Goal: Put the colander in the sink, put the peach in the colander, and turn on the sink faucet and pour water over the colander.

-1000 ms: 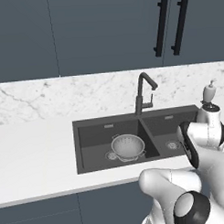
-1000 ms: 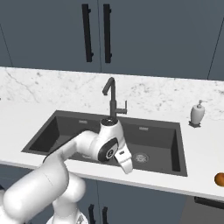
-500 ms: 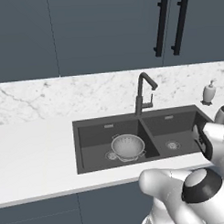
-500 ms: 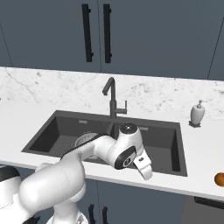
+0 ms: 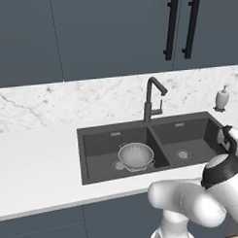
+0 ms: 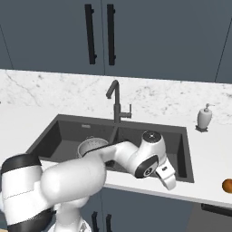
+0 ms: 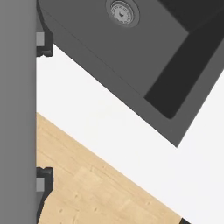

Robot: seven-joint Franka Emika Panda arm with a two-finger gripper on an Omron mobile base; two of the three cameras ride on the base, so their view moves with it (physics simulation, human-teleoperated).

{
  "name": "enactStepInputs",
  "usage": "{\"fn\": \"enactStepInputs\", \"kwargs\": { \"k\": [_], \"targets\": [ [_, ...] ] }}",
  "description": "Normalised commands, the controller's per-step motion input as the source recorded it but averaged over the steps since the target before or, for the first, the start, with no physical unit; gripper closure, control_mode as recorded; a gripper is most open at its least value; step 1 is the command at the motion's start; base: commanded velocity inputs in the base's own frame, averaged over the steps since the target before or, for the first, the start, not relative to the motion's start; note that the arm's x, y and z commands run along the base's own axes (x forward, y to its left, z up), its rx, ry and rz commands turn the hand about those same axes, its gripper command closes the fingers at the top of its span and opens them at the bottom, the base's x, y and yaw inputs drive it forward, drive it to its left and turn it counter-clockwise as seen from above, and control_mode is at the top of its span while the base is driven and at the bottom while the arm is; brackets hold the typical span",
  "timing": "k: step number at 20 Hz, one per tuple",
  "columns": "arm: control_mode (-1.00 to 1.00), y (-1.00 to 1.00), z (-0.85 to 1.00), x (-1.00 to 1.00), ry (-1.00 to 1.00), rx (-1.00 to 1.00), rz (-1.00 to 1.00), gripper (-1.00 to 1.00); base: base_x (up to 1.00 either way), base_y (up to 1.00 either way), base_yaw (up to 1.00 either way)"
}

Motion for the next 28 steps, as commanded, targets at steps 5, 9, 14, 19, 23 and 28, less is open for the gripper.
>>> {"fn": "enactStepInputs", "kwargs": {
  "k": [5, 9, 14, 19, 23, 28],
  "targets": [
    [-1.0, -0.44, 0.0, 0.02, 0.0, 0.0, 0.0, -1.0, 0.0, 0.0, 0.0],
    [-1.0, -0.46, 0.0, 0.07, 0.0, 0.0, 0.0, -1.0, 0.0, 0.0, 0.0],
    [-1.0, -0.5, 0.0, 0.04, 0.0, 0.0, 0.0, -1.0, 0.0, 0.0, 0.0],
    [-1.0, -0.51, 0.0, 0.06, 0.0, 0.0, 0.0, -1.0, 0.0, 0.0, 0.0],
    [-1.0, -0.5, 0.0, 0.08, 0.0, 0.0, 0.0, -1.0, 0.0, 0.0, 0.0],
    [-1.0, -0.39, 0.0, 0.07, 0.0, -0.02, 0.0, -1.0, 0.0, 0.0, 0.0]
  ]
}}
